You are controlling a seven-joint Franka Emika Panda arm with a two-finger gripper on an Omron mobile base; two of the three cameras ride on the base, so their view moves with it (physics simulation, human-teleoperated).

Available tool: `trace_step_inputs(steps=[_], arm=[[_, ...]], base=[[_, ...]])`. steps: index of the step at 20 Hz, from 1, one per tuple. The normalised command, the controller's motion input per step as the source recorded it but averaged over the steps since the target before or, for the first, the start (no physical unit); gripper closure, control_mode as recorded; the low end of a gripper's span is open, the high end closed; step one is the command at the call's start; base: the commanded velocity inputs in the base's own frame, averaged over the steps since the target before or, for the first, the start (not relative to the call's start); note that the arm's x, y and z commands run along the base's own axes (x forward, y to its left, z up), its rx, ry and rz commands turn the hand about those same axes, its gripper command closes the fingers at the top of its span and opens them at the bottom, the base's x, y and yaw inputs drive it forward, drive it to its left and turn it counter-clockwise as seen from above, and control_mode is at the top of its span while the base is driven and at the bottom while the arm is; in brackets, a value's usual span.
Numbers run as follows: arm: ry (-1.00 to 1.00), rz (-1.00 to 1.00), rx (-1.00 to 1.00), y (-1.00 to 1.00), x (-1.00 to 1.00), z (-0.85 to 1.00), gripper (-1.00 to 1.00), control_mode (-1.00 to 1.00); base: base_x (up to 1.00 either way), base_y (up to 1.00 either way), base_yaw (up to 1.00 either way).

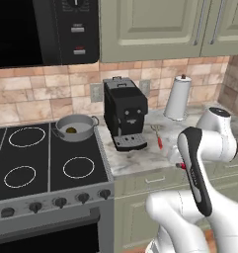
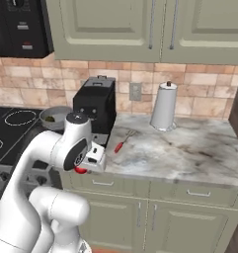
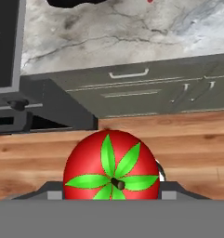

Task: Put the tomato and avocado in the pot. Retrieve the spatula and lightly stir the vegetables in the pot.

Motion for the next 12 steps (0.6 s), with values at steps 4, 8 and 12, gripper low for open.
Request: trace_step_inputs(steps=[4,8,12], arm=[[0.00,0.00,0.00,0.00,0.00,0.00,1.00,1.00],[0.00,0.00,0.00,0.00,0.00,0.00,1.00,1.00],[0.00,0.00,0.00,0.00,0.00,0.00,1.00,1.00]], base=[[-0.24,0.89,0.00],[0.34,1.00,-0.02],[0.28,0.98,0.00]])
